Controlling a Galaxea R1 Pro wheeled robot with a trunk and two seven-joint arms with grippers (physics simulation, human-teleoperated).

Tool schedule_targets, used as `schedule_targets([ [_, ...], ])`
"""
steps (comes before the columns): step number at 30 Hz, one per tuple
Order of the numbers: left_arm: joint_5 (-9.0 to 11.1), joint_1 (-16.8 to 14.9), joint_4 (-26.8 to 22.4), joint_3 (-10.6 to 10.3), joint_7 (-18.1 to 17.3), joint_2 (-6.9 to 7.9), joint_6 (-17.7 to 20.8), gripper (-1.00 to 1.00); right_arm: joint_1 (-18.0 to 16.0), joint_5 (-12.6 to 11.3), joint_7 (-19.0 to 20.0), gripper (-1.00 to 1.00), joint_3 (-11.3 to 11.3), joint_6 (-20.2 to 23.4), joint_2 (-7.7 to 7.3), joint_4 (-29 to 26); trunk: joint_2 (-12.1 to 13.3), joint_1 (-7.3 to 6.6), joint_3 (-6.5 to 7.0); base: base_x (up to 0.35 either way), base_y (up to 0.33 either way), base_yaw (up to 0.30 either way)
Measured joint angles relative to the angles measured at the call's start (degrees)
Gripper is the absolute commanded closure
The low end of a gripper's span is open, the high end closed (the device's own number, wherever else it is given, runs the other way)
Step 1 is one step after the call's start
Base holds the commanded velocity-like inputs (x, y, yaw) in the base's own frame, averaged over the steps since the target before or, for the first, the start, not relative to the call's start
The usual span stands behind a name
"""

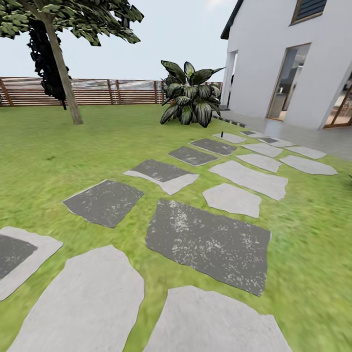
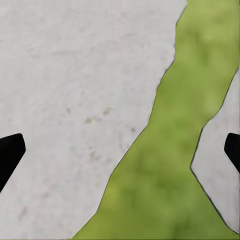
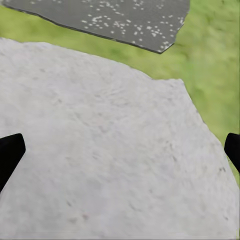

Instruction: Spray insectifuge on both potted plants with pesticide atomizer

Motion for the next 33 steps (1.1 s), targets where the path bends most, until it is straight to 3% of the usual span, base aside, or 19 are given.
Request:
schedule_targets([
  [33,0.0,0.0,0.0,0.0,0.0,-0.04,0.0,-1.00,0.0,-0.1,-0.1,-1.00,0.0,0.0,0.08,-0.1,0.0,0.00,0.00,0.333,0.000,0.000],
])
